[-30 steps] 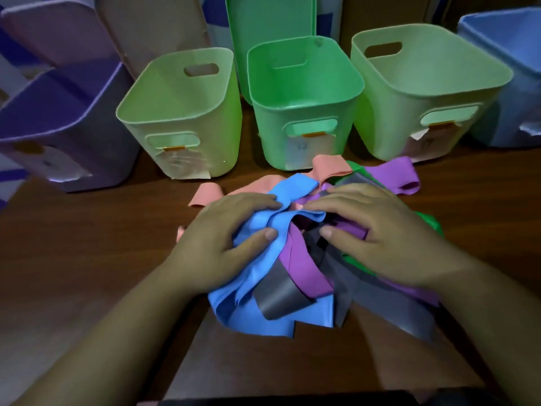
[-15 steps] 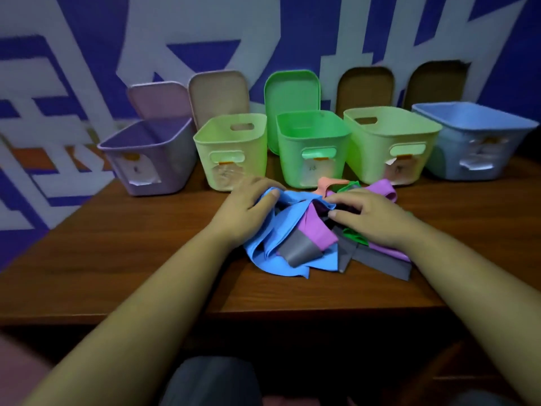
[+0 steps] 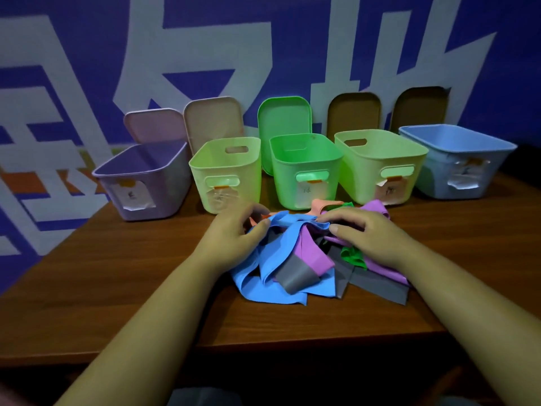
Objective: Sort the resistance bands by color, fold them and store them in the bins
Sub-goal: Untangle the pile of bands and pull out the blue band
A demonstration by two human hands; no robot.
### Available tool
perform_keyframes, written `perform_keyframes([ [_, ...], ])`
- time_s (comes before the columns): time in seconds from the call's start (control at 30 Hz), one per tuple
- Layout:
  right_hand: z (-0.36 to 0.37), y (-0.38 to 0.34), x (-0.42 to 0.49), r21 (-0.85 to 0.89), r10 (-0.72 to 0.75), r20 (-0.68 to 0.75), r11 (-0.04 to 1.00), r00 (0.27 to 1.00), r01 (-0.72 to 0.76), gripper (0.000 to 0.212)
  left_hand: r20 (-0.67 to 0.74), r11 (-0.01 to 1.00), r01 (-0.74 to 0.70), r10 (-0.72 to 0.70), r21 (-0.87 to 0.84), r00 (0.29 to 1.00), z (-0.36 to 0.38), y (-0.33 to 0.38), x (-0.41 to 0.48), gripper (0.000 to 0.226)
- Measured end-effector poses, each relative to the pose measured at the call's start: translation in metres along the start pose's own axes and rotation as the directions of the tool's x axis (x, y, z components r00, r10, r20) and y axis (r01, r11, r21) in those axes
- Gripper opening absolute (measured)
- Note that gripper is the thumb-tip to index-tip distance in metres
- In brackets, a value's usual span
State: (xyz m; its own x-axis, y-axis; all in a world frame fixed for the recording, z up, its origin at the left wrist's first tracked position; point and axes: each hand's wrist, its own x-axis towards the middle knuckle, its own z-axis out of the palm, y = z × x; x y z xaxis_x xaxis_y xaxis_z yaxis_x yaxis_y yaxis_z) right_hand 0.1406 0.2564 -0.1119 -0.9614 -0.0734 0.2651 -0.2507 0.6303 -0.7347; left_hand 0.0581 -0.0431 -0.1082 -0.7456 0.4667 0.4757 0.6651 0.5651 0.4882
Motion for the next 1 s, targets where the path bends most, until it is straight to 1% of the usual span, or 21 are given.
perform_keyframes([
  [0.13,-0.004,0.004,0.002,0.081,-0.035,-0.056,0.996,0.998,0.04,0.022,-0.056,0.999,0.012,-0.014,-0.042,0.998,-0.003,0.002,0.001,0.012],
  [0.23,-0.006,0.001,0.001,0.118,-0.033,-0.124,0.992,0.992,0.048,0.022,-0.037,0.998,0.029,-0.03,-0.051,0.999,-0.003,0.005,-0.001,0.015],
  [0.3,-0.008,0.001,0.001,0.124,-0.055,-0.189,0.989,0.98,0.08,0.025,-0.034,0.997,0.047,-0.049,-0.063,0.998,-0.004,0.005,-0.001,0.016],
  [0.37,-0.011,0.004,0.003,0.071,-0.068,-0.254,0.994,0.965,0.088,0.027,-0.043,0.996,0.06,-0.063,-0.069,0.997,-0.005,0.005,0.001,0.017],
  [0.43,-0.014,0.002,0.005,-0.044,-0.087,-0.277,0.996,0.957,0.078,0.028,-0.053,0.996,0.061,-0.065,-0.07,0.996,-0.006,0.005,0.002,0.018],
  [0.5,-0.016,-0.005,0.009,-0.142,-0.101,-0.245,0.988,0.964,0.068,0.028,-0.047,0.995,0.074,-0.078,-0.074,0.996,-0.008,0.006,0.002,0.018],
  [0.57,-0.018,-0.016,0.012,-0.173,-0.123,-0.231,0.981,0.965,0.084,0.027,-0.038,0.992,0.092,-0.096,-0.082,0.995,-0.008,0.007,0.001,0.019],
  [0.67,-0.014,-0.039,0.014,-0.13,-0.117,-0.272,0.988,0.955,0.084,0.028,-0.035,0.984,0.133,-0.138,-0.119,0.99,-0.007,0.006,0.001,0.021],
  [0.7,-0.01,-0.049,0.014,-0.104,-0.105,-0.266,0.991,0.958,0.08,0.029,-0.035,0.981,0.142,-0.148,-0.133,0.988,-0.007,0.005,0.002,0.022],
  [0.77,0.003,-0.073,0.012,-0.103,-0.116,-0.2,0.99,0.973,0.097,0.028,-0.029,0.98,0.142,-0.148,-0.142,0.989,-0.007,0.006,0.002,0.022],
  [0.83,0.018,-0.09,0.014,-0.167,-0.157,-0.11,0.976,0.981,0.137,0.024,-0.01,0.98,0.139,-0.142,-0.144,0.99,-0.008,0.006,0.002,0.02],
  [0.87,0.026,-0.095,0.016,-0.2,-0.15,-0.065,0.971,0.987,0.134,0.022,0.002,0.978,0.139,-0.14,-0.154,0.99,-0.008,0.006,0.002,0.019],
  [0.93,0.039,-0.095,0.022,-0.278,-0.084,0.002,0.957,0.997,0.081,0.021,0.027,0.974,0.14,-0.137,-0.181,0.99,-0.009,0.005,0.0,0.016],
  [1.0,0.05,-0.086,0.027,-0.38,-0.022,0.007,0.925,1.0,0.023,0.025,0.041,0.973,0.133,-0.127,-0.186,0.991,-0.009,0.004,0.0,0.014],
])
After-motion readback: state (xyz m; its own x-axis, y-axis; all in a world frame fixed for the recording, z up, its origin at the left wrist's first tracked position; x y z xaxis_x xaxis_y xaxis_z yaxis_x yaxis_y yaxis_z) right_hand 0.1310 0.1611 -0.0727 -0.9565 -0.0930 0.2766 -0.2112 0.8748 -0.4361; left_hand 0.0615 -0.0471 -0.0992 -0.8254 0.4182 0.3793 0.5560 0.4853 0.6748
